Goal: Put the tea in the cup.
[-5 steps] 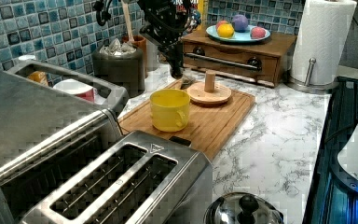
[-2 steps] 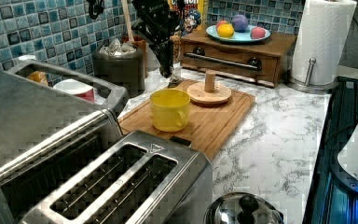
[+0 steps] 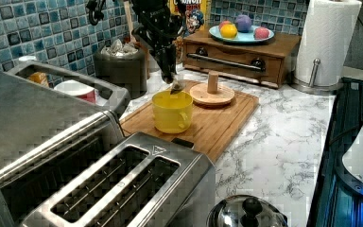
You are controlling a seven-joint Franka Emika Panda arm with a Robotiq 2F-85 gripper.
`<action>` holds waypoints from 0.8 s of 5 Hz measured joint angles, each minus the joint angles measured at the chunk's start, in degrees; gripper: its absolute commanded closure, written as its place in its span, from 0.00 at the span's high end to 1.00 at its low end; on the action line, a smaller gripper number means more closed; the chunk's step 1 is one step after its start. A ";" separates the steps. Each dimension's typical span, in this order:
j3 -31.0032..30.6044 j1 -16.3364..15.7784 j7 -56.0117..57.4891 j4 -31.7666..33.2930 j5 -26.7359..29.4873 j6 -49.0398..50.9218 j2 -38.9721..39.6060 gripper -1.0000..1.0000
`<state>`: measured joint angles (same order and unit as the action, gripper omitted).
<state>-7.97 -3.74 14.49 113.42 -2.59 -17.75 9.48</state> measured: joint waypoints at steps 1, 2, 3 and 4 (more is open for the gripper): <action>0.17 -0.21 0.00 -0.22 -0.02 0.00 1.64 1.00; 0.29 -0.11 0.00 -0.34 -0.04 0.00 3.19 1.00; 0.24 -0.09 0.00 -0.34 -0.19 1.02 3.59 1.00; 0.17 -0.08 0.00 -0.45 -0.19 3.11 3.59 1.00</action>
<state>-7.80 -3.82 14.49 112.97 -2.78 -14.65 13.08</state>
